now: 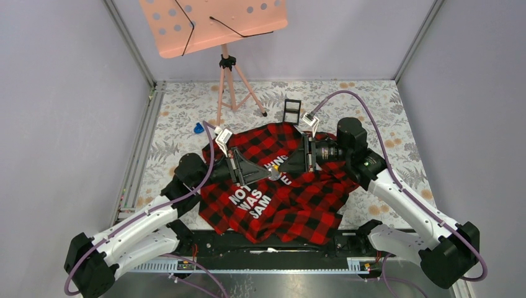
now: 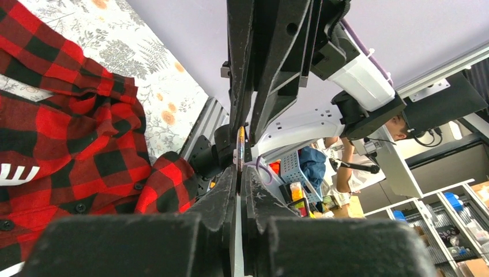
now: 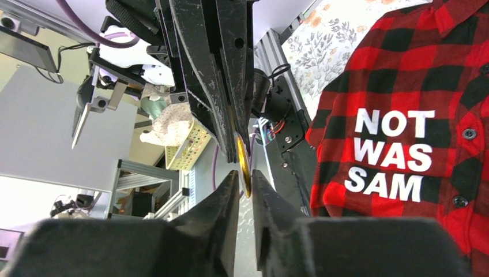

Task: Pin the brooch onto the clothing

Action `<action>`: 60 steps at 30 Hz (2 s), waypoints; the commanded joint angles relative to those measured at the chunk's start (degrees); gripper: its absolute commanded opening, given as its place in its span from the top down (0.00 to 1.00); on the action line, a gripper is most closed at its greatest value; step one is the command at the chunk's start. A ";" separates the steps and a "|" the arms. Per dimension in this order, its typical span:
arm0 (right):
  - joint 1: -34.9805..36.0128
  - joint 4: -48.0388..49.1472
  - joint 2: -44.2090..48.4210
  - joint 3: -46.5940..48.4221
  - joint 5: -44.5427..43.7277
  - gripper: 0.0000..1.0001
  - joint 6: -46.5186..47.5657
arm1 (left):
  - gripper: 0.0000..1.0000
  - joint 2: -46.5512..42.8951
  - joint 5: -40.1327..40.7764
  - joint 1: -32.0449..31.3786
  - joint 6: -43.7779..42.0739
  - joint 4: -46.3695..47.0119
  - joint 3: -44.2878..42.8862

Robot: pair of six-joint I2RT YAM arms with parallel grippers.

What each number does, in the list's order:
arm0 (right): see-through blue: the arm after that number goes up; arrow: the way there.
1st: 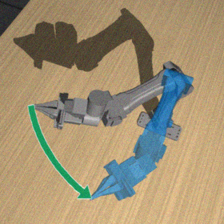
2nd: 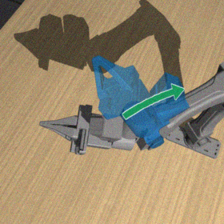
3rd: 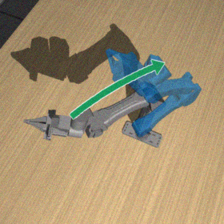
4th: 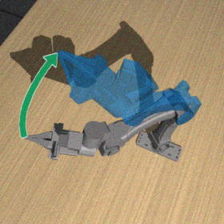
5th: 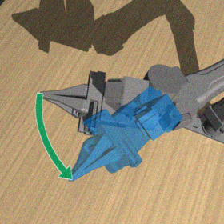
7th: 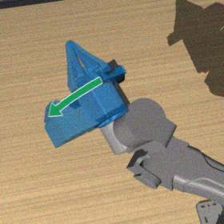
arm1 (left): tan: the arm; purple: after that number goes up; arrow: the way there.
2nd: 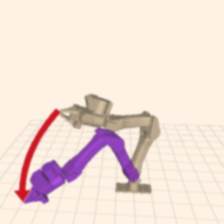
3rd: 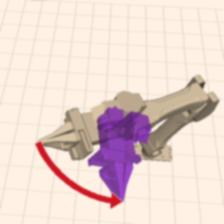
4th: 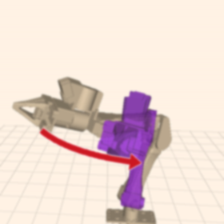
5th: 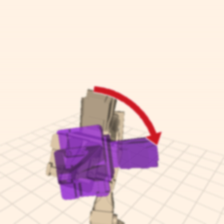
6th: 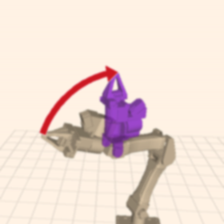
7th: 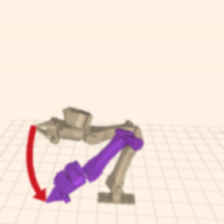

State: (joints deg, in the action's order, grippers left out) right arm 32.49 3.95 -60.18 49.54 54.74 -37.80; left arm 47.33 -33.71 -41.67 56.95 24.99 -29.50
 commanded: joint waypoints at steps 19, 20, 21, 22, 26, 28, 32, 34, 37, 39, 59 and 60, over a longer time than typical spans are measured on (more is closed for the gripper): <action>5.36 -25.15 -3.85 9.31 -29.81 0.48 -17.78 | 1.00 5.43 68.47 -31.39 -38.79 -39.92 -15.82; 6.11 -25.18 -4.33 9.29 -30.47 0.49 -18.35 | 1.00 6.27 68.51 -31.71 -39.05 -39.33 -16.27; 6.96 -25.28 -4.74 9.31 -31.26 0.50 -18.84 | 1.00 7.00 68.63 -32.12 -39.29 -38.60 -16.48; 7.64 -25.42 -4.88 9.20 -32.35 0.52 -19.41 | 1.00 7.60 68.87 -32.42 -39.48 -38.08 -16.67; 10.09 -25.82 -5.91 8.57 -35.27 0.58 -21.95 | 1.00 9.40 69.23 -32.92 -38.72 -37.03 -17.02; 11.15 -26.08 -6.38 8.35 -36.43 0.59 -22.85 | 1.00 9.93 68.67 -33.26 -37.97 -36.44 -16.85; 12.77 -26.13 -7.74 8.65 -37.78 0.60 -23.95 | 1.00 10.99 67.52 -33.97 -37.40 -35.67 -16.38; 13.23 -26.68 -8.50 9.09 -38.61 0.60 -23.99 | 1.00 11.20 67.53 -34.30 -37.36 -35.69 -16.23; 13.54 -27.62 -9.31 9.26 -39.91 0.61 -23.82 | 1.00 11.12 67.55 -34.52 -37.26 -35.62 -16.12; 13.59 -28.18 -9.81 9.20 -41.09 0.61 -23.81 | 1.00 11.26 67.57 -34.57 -37.41 -35.61 -16.21; 15.64 -27.03 -12.47 8.85 -42.98 0.69 -25.30 | 1.00 16.03 71.44 -36.54 -35.92 -35.37 -17.84; 15.79 -27.00 -12.71 8.97 -42.97 0.69 -25.30 | 1.00 16.22 71.69 -36.59 -35.94 -35.33 -18.02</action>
State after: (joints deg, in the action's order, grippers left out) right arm 47.16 -24.56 -72.05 57.36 12.88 -62.06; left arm 62.78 35.22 -77.71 20.43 -13.32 -44.25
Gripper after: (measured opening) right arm 0.317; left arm 0.033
